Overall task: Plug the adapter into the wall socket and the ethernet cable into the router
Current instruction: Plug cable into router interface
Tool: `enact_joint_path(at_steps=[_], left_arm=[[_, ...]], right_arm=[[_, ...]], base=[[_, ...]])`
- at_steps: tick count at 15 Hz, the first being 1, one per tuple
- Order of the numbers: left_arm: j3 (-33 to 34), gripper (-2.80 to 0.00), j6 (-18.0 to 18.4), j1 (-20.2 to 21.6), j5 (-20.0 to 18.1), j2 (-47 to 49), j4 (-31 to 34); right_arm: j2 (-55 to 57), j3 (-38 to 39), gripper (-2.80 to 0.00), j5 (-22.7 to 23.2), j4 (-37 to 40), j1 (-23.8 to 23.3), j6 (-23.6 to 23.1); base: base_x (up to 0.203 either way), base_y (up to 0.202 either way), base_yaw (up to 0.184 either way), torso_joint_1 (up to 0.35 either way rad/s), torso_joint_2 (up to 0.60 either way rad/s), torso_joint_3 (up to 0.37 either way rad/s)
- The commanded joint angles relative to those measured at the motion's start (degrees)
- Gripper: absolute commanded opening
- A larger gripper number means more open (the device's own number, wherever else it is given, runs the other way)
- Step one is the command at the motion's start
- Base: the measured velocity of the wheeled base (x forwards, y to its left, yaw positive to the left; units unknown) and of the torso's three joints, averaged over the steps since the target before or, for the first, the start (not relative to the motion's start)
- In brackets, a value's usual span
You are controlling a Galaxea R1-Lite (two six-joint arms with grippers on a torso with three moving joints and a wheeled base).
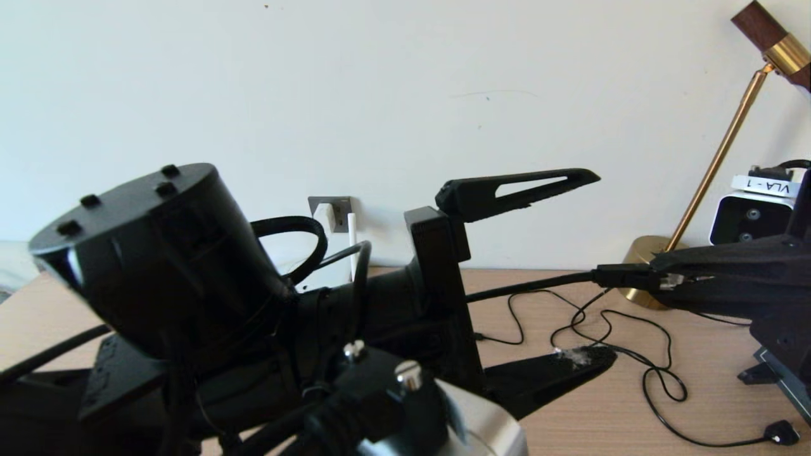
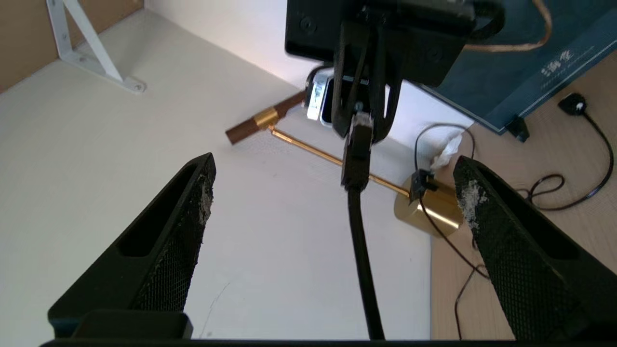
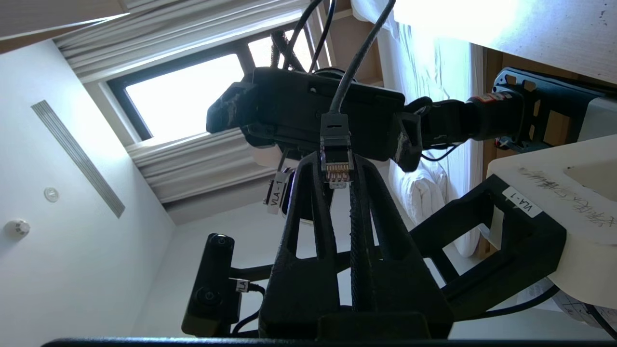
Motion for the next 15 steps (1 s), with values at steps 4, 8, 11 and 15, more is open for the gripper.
enact_joint_path(at_steps=[4,8,11,15], left_arm=[[-0.5,0.00,0.4,1.0,-3.2,3.0,-3.0],[-1.3,0.00,0.4,1.0,-3.2,4.6,-3.2],[-1.7,0.00,0.3,1.0,-3.2,5.1,-3.2],[-1.5,0.00,0.2,1.0,-3.4,5.0,-3.2]], right_arm=[[0.0,0.0,-2.80,2.2,0.0,0.0,0.5],[0.1,0.0,-2.80,2.4,-0.2,0.1,0.3],[0.3,0.1,-2.80,2.4,-0.2,0.1,0.1],[0.3,0.4,-2.80,2.3,-0.3,0.1,0.1]], base=[[0.000,0.000,0.000,0.000,0.00,0.000],[0.000,0.000,0.000,0.000,0.00,0.000],[0.000,0.000,0.000,0.000,0.00,0.000],[0.000,0.000,0.000,0.000,0.00,0.000]])
